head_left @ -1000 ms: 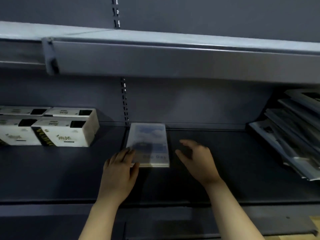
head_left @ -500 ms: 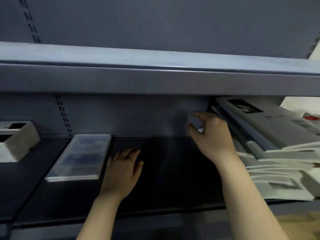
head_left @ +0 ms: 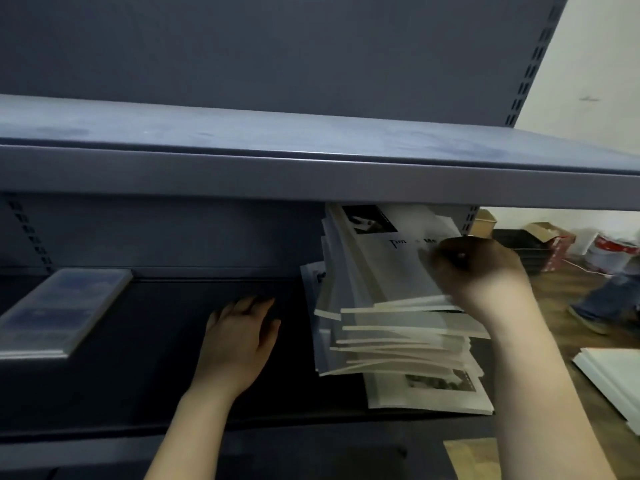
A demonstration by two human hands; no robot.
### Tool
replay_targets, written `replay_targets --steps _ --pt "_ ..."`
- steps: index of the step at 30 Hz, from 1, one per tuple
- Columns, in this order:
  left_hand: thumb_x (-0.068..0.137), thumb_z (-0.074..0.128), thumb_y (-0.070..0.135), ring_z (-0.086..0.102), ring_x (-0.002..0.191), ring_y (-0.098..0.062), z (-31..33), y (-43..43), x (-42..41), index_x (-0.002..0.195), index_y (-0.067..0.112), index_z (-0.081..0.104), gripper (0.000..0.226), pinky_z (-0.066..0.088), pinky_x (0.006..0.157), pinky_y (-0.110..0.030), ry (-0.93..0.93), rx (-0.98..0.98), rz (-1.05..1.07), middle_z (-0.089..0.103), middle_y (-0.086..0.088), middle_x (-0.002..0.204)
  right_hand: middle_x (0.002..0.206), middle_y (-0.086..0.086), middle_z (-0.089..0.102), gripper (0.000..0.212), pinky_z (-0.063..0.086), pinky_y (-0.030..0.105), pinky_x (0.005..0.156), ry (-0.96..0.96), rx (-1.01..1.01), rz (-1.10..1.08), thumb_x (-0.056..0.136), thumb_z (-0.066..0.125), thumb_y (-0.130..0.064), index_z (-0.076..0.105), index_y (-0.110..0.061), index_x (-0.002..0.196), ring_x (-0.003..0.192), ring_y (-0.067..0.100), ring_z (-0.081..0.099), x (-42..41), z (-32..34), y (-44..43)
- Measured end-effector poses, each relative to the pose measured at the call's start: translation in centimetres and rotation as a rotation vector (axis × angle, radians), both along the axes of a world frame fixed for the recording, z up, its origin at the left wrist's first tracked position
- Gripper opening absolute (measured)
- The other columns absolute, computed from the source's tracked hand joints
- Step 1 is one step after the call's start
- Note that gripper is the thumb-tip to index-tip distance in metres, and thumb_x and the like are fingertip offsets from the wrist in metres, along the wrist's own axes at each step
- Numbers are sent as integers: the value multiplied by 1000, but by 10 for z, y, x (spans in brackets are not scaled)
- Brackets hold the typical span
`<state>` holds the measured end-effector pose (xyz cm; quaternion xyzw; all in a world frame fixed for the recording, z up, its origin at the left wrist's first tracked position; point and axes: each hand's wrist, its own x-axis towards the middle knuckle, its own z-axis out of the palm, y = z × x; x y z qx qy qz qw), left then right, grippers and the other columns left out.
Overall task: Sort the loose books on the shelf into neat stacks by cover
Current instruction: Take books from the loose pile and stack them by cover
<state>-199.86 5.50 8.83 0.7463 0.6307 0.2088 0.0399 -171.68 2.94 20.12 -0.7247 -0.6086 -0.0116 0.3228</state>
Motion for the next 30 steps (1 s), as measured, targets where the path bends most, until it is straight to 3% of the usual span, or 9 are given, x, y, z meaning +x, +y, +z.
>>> replay_targets --steps 3,5,8,12,17,20,22,24,30 --pt "99 35 42 34 133 -16 0 -1 12 144 28 35 47 23 111 -35 16 -1 -3 38 5 147 73 6 69 35 50 38 75 12 55 -34 87 57 -51 74 -21 83 84 34 63 22 -11 2" --pt "99 34 42 34 133 -17 0 -3 17 144 28 35 47 22 111 -35 13 4 3 38 5 147 87 10 71 43 45 39 85 -28 133 -84 86 53 -58 75 -20 89 95 36 60 27 -17 4" --pt "99 32 42 32 134 -16 -2 -7 23 144 30 34 47 21 112 -36 18 -9 13 36 6 148 88 13 70 52 41 40 86 -81 133 -116 87 37 -55 74 -20 90 98 38 56 33 -24 6" --pt "99 31 43 29 136 -16 -5 -11 26 145 31 32 47 18 111 -33 30 -29 26 32 7 150 76 12 70 38 49 34 68 -16 67 -88 94 46 -42 70 -15 84 78 32 62 48 -23 4" --pt "99 30 44 28 136 -15 -9 -14 27 145 32 31 47 19 111 -33 27 -50 30 31 8 150 63 7 62 45 37 26 55 126 -99 -57 93 52 -45 56 -17 58 64 24 56 51 -13 -2" --pt "99 31 44 29 136 -15 -10 -16 28 145 33 31 47 19 112 -35 19 -54 25 32 7 150 77 10 67 35 36 28 55 143 -52 -89 87 60 -48 64 -15 76 78 30 61 55 -11 1" --pt "99 31 44 29 136 -15 -10 -17 27 145 32 31 47 19 113 -35 15 -54 25 32 7 150 76 10 63 34 36 26 54 156 -8 -72 86 63 -46 62 -13 76 78 29 60 54 -7 0" --pt "99 31 44 28 136 -15 -11 -18 25 145 32 31 48 19 113 -36 20 -51 31 32 7 151 70 9 59 31 35 24 51 210 23 -42 90 60 -39 62 -11 77 68 27 56 52 -4 0" --pt "99 31 43 30 135 -15 -14 -22 14 145 32 32 47 19 111 -34 16 -31 61 33 8 149 79 9 62 12 38 20 31 707 -36 111 101 46 -15 54 -7 102 39 20 57 29 4 -9"
